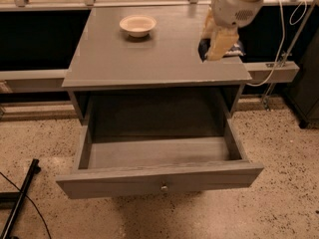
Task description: Pick rxbar blueberry from top drawer and place on counter
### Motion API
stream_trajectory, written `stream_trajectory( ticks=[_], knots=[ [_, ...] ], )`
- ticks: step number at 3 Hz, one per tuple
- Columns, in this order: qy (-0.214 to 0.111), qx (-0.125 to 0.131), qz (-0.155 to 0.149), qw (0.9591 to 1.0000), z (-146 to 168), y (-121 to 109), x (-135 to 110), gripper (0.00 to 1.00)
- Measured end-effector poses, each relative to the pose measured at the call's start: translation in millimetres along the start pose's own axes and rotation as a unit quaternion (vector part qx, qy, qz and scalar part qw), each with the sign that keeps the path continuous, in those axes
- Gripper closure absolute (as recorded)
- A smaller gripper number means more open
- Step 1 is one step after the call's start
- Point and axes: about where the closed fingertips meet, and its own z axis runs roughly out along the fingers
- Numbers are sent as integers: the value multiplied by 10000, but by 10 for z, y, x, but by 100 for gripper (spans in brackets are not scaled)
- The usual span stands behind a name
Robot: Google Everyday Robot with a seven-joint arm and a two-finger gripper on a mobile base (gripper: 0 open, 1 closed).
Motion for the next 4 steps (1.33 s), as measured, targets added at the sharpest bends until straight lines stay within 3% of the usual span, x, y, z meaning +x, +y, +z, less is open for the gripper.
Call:
stream_trajectory(
  ticks=[1,2,3,4],
  knots=[
    [116,34,-145,9998,40,-394,-326,100],
    [13,-62,-85,9999,372,-670,-608,82],
    [-412,-225,126,9988,782,-823,-752,58],
    [-801,-408,355,9953,1165,-836,-784,35]
  ],
)
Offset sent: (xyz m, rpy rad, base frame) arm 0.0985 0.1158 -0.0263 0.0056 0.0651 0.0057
